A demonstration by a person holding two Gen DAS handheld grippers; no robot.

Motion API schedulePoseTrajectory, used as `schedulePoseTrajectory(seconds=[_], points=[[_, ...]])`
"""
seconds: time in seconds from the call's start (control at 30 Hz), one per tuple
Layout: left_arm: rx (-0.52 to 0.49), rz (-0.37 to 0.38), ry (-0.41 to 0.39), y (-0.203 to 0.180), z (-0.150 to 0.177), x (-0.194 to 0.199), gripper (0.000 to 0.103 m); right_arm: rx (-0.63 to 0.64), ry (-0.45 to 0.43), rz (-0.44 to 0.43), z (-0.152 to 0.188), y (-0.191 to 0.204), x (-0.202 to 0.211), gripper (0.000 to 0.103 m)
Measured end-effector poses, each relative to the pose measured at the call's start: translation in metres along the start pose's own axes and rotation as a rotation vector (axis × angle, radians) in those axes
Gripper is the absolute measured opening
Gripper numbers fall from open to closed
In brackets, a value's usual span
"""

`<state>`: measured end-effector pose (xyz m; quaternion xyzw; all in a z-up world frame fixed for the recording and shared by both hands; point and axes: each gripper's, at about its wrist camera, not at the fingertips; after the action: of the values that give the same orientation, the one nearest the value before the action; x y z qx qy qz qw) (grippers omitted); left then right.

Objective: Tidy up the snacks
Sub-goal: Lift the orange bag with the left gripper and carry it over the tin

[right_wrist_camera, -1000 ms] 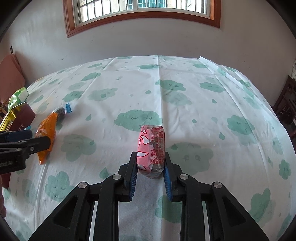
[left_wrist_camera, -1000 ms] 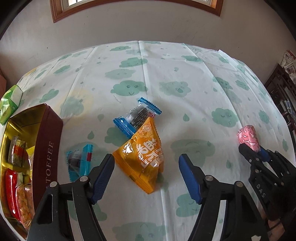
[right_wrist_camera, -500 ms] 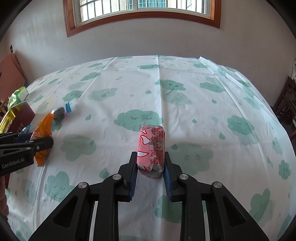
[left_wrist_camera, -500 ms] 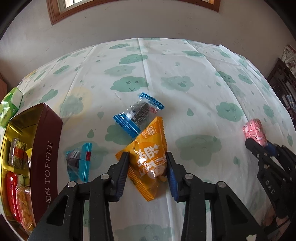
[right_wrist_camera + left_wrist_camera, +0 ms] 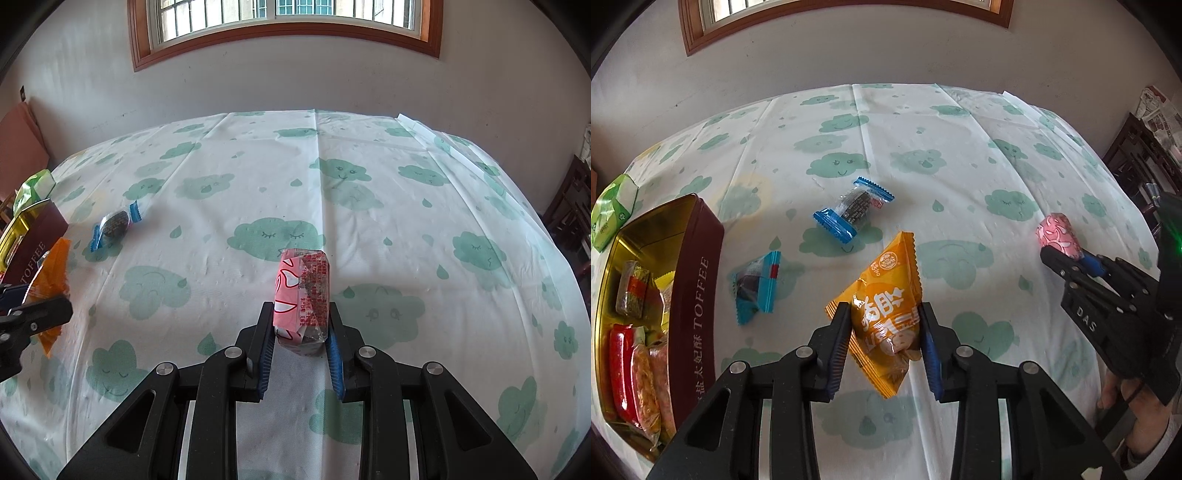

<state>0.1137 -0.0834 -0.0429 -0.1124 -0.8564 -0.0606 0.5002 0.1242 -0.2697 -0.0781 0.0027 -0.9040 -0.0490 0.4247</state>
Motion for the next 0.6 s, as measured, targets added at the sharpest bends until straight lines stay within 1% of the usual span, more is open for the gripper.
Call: schedulePoseTrajectory(seconds=[0.13, 0.4, 0.6], points=[[-0.011, -0.001, -0.007, 0.002, 0.005, 0.012, 0.032, 0.001, 0.000, 0.001, 0.000, 0.000, 0.000, 0.028], [0.023, 0.018, -0.034, 0.018, 0.006, 0.037, 0.032, 0.001, 0.000, 0.001, 0.000, 0.000, 0.000, 0.028], [0.035, -0.002, -0.063, 0.034, 0.004, 0.056, 0.032, 0.002, 0.000, 0.002, 0.000, 0.000, 0.000, 0.028]])
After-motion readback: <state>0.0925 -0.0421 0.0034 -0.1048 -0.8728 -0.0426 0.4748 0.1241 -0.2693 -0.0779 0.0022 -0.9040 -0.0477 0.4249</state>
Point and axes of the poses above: each gripper's, at about its wrist camera, not at the fingertips, and x roughly against the way its jaws point, y to its left, z to its underside, and after that the axes turned 3 degrees about -x, right-handed
